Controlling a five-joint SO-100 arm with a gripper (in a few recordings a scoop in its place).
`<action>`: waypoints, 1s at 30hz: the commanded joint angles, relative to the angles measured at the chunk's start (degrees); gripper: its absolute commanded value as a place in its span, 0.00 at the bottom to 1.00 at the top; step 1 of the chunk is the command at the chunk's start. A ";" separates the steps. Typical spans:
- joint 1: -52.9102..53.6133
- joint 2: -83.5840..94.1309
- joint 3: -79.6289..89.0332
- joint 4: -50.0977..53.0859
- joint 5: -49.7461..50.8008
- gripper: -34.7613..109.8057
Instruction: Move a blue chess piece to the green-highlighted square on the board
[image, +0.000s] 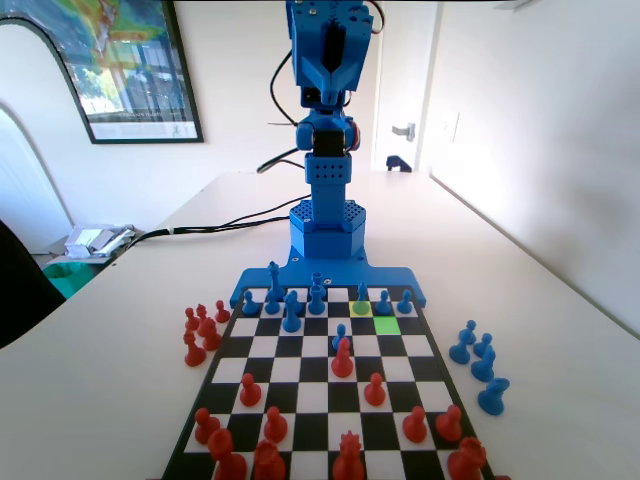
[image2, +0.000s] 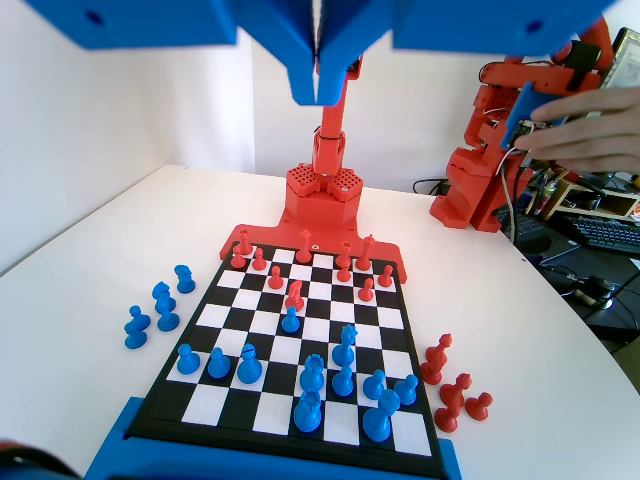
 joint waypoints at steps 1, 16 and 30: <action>0.18 1.14 -0.26 -0.97 -0.70 0.25; 0.18 1.14 -0.26 -0.97 -0.70 0.25; -0.09 1.14 -0.26 -0.97 -0.79 0.27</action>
